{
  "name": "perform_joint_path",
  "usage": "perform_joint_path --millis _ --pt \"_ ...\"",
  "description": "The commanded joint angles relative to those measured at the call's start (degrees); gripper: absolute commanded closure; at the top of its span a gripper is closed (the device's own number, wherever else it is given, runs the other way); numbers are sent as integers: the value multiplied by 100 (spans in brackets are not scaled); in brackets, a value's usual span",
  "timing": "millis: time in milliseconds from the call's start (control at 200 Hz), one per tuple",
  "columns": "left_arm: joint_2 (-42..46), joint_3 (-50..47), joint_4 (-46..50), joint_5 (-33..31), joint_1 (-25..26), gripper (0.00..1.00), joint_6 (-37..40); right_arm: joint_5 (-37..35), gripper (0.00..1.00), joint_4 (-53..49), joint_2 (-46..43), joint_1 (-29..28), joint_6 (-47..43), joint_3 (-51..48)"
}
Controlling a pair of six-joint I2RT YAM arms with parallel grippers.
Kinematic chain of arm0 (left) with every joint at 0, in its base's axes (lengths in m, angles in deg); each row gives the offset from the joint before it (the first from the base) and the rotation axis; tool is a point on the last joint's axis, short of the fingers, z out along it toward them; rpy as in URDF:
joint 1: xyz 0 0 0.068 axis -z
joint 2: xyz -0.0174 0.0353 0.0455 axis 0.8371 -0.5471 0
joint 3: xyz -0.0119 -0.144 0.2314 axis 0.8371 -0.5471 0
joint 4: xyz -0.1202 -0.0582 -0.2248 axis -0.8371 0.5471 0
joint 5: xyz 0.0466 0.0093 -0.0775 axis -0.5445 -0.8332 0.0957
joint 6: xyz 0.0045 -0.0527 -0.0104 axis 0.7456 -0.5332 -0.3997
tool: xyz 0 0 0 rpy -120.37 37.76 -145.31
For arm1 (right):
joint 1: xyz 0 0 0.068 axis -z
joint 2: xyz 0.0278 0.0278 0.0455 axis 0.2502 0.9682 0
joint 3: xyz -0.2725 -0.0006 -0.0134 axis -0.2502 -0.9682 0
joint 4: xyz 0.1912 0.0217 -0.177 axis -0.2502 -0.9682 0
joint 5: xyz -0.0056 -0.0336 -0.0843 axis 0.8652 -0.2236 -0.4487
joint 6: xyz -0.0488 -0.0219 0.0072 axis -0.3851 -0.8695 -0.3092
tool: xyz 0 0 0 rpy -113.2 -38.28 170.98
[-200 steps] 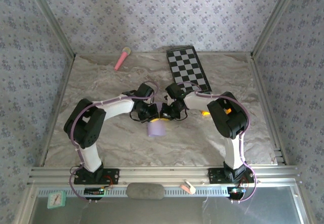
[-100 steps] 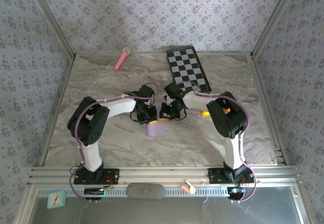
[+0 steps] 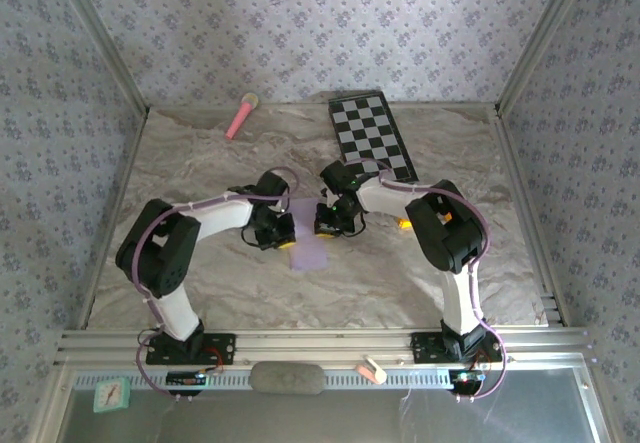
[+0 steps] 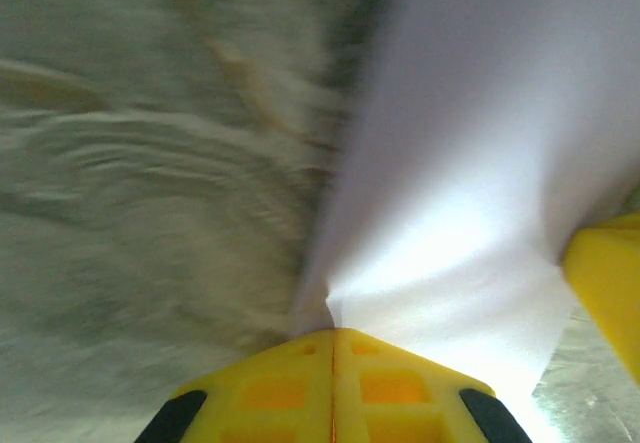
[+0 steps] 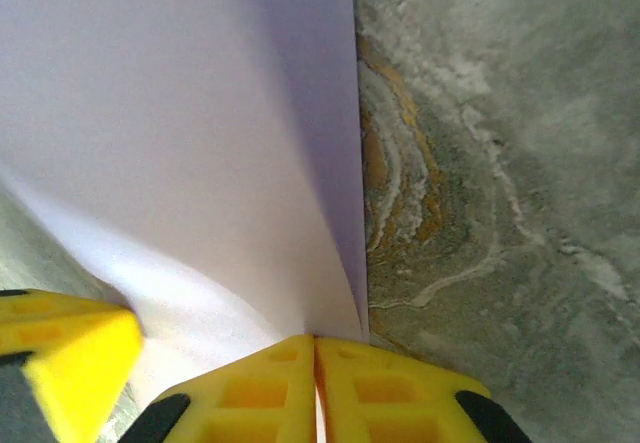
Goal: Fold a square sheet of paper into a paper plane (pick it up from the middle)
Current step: First fold the square sheet of paper in half at the center of the table.
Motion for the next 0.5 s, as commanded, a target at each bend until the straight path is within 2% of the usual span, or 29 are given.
perform_joint_path --millis 0,225,495 --pt "335 -60 810 -545 -162 92 254 -1336 90 -749 869 -52 -114 -406" --pt "810 426 502 -371 77 92 276 -1353 90 -751 885 -67 -112 -345" --pt "-67 572 -668 795 143 91 60 -1293 90 -749 931 -78 -113 -370"
